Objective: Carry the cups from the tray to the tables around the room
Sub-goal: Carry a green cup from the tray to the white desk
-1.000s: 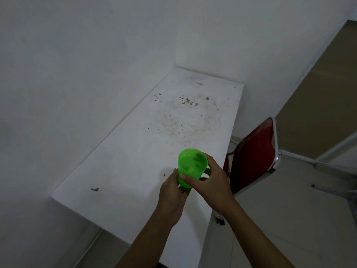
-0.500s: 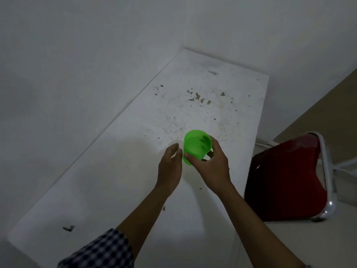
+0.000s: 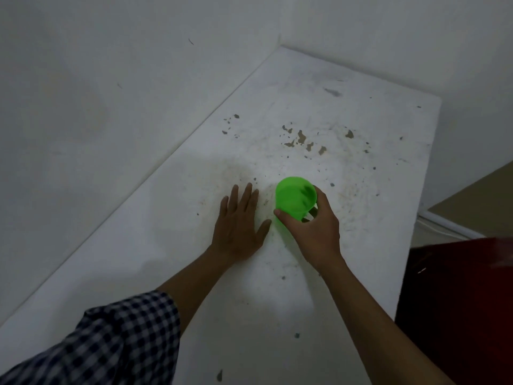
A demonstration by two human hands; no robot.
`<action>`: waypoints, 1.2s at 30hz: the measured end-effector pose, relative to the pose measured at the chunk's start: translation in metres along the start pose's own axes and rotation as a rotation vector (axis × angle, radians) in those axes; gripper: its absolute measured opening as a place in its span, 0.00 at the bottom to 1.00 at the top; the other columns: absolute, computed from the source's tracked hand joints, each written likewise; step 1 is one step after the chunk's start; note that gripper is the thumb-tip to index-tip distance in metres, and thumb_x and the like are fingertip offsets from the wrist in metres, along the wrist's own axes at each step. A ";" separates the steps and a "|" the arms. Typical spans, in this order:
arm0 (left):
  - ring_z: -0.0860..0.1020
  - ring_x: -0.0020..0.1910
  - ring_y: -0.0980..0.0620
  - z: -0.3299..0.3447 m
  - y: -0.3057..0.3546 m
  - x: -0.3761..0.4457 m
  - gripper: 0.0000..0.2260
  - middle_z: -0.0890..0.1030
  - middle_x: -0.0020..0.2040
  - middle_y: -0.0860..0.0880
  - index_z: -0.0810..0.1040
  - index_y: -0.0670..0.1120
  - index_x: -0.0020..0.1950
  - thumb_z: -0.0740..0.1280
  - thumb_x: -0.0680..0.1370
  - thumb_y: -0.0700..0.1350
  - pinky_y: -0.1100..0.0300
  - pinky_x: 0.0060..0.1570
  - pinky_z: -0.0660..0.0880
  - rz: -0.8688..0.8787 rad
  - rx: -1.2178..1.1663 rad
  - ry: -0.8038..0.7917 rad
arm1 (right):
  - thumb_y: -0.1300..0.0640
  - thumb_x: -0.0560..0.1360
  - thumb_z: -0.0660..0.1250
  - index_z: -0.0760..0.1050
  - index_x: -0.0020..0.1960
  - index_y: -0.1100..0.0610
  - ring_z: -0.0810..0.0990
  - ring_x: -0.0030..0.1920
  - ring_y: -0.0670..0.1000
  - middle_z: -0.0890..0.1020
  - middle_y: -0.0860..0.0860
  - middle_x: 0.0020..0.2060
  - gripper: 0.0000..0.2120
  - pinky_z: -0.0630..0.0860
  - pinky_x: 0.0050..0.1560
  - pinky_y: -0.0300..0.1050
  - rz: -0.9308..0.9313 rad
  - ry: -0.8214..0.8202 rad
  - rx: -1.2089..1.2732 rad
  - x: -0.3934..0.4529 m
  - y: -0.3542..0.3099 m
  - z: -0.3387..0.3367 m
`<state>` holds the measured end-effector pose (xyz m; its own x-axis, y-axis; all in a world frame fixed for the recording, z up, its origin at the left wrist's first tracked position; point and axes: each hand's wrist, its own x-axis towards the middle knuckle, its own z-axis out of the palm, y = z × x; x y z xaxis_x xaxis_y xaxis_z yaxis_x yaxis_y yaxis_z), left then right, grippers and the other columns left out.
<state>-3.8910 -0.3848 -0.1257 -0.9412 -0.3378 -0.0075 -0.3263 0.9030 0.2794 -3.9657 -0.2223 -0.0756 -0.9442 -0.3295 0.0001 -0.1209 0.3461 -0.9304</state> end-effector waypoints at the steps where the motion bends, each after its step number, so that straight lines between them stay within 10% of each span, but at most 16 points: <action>1: 0.44 0.81 0.42 0.002 -0.003 0.004 0.36 0.49 0.83 0.46 0.51 0.45 0.81 0.50 0.79 0.65 0.45 0.78 0.45 -0.006 0.018 -0.006 | 0.41 0.65 0.81 0.69 0.73 0.46 0.76 0.62 0.45 0.74 0.38 0.61 0.41 0.78 0.60 0.43 -0.003 0.002 0.004 0.005 0.001 0.001; 14: 0.47 0.81 0.41 0.011 -0.009 0.008 0.38 0.50 0.83 0.44 0.49 0.45 0.81 0.47 0.79 0.68 0.40 0.77 0.53 -0.001 0.090 -0.009 | 0.43 0.66 0.81 0.68 0.72 0.44 0.75 0.61 0.43 0.71 0.29 0.57 0.39 0.72 0.48 0.22 0.011 0.024 0.034 0.027 0.001 0.007; 23: 0.49 0.80 0.40 0.013 -0.009 0.007 0.38 0.51 0.82 0.44 0.50 0.45 0.81 0.48 0.79 0.68 0.41 0.77 0.52 0.002 0.104 0.021 | 0.45 0.67 0.82 0.68 0.74 0.48 0.76 0.61 0.44 0.75 0.41 0.63 0.40 0.73 0.49 0.26 0.088 -0.051 0.029 0.023 0.010 0.007; 28: 0.48 0.81 0.42 0.005 -0.005 -0.013 0.34 0.52 0.82 0.45 0.51 0.46 0.81 0.48 0.81 0.63 0.44 0.77 0.51 -0.033 0.064 0.009 | 0.45 0.70 0.79 0.64 0.77 0.52 0.74 0.66 0.48 0.73 0.48 0.70 0.42 0.75 0.62 0.45 0.129 -0.068 -0.084 0.003 0.009 -0.003; 36: 0.58 0.79 0.44 -0.032 0.004 -0.104 0.26 0.62 0.80 0.45 0.61 0.45 0.79 0.56 0.82 0.52 0.48 0.75 0.59 -0.134 -0.104 -0.080 | 0.50 0.78 0.72 0.74 0.67 0.49 0.81 0.50 0.42 0.80 0.47 0.59 0.19 0.72 0.44 0.28 0.199 -0.166 -0.162 -0.055 -0.005 -0.021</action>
<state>-3.7919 -0.3544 -0.0931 -0.8953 -0.4271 -0.1265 -0.4422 0.8178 0.3682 -3.9195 -0.1871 -0.0634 -0.8929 -0.3756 -0.2483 0.0012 0.5494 -0.8356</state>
